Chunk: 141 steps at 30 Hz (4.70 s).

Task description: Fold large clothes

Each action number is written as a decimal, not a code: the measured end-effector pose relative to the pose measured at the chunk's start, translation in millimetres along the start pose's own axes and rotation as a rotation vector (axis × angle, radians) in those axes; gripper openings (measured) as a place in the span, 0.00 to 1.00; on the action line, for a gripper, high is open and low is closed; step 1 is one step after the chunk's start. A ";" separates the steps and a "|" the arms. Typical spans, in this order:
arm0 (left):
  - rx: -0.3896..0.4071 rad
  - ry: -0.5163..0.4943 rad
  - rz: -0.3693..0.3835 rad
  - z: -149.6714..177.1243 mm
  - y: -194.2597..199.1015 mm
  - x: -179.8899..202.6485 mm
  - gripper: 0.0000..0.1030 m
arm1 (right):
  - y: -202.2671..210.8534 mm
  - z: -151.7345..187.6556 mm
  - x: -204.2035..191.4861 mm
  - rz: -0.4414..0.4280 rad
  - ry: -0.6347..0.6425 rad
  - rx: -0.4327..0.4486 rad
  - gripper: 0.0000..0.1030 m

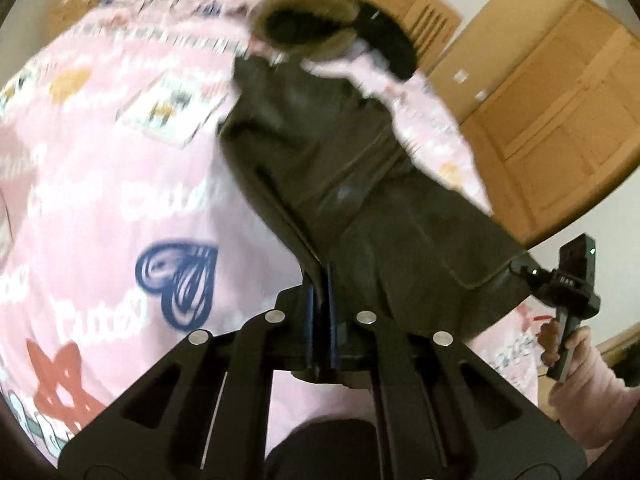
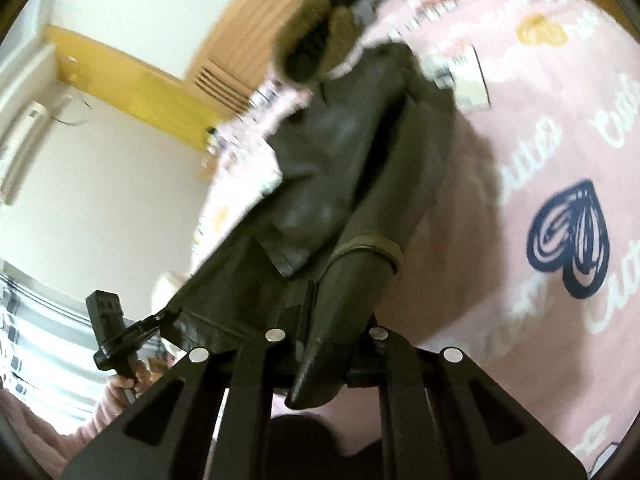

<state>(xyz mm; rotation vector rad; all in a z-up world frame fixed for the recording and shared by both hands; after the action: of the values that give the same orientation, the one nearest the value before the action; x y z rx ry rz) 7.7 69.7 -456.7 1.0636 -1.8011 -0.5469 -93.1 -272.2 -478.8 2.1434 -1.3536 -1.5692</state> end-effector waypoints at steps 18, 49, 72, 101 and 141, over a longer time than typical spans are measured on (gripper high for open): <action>0.042 0.068 0.111 -11.7 76.9 17.0 0.05 | 106.4 -17.7 -20.1 -0.090 -0.107 0.098 0.09; -0.140 0.431 -0.219 -328.3 -290.0 -118.6 0.05 | -212.2 -364.3 237.4 0.214 -0.476 -0.124 0.11; -0.231 0.227 -0.279 -337.5 -259.8 -63.8 0.73 | -183.6 -255.3 102.8 0.347 0.142 -0.291 0.33; -0.206 -0.069 -0.349 -173.4 -314.3 21.2 0.25 | -115.9 -126.7 164.0 0.419 -0.217 0.045 0.83; -0.367 0.006 -0.390 -132.6 -378.0 20.8 0.00 | -142.4 -95.6 251.0 0.207 -0.647 0.247 0.43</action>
<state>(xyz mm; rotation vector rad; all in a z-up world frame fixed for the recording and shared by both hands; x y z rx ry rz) 283.2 -135.2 -664.0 1.1545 -1.4168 -1.0629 76.1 -408.3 -691.5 1.5748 -1.9666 -2.2018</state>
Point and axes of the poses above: each gripper's, at about its wrist camera, not at the fingertips, and y roughly against the way its jaws point, x to its right, z to its underside, the point moved 7 cm from there along -y, roughly the way its jaws point, and after that the axes turned 7 degrees about y, right-handed, at the moved point
